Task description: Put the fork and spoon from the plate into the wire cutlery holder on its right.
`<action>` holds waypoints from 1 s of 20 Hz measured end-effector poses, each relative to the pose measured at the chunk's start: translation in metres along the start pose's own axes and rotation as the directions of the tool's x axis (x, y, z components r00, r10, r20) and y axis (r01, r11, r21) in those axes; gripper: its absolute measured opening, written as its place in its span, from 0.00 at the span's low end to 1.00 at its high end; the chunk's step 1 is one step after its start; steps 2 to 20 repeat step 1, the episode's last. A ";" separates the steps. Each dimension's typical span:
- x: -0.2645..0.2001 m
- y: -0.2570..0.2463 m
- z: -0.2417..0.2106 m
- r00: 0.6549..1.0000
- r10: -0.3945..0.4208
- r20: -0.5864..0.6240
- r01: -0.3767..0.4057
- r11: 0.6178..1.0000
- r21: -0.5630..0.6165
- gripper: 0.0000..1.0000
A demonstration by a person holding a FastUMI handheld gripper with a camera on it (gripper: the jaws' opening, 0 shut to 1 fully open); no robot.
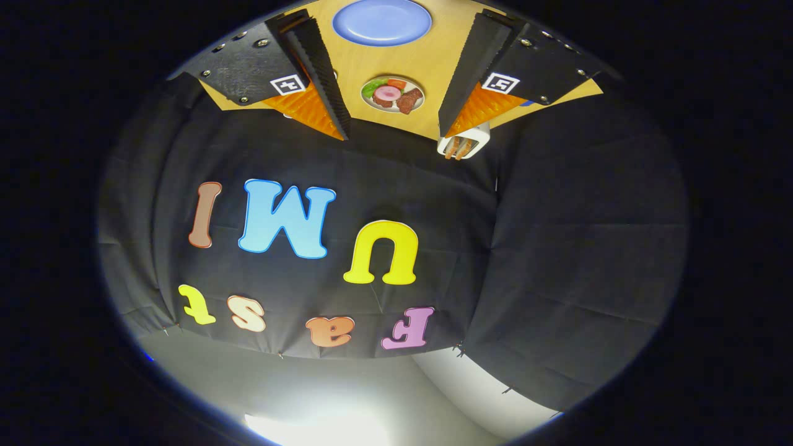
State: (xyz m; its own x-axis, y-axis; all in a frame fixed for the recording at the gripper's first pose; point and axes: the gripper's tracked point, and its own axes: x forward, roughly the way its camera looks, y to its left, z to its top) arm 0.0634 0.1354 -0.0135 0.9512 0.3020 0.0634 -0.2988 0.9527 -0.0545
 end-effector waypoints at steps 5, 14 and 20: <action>-0.004 0.005 0.003 1.000 0.015 0.015 -0.015 1.000 0.004 0.88; -0.004 0.005 0.003 1.000 0.015 0.015 -0.015 1.000 0.004 0.88; -0.004 0.005 0.003 1.000 0.015 0.015 -0.015 1.000 0.004 0.88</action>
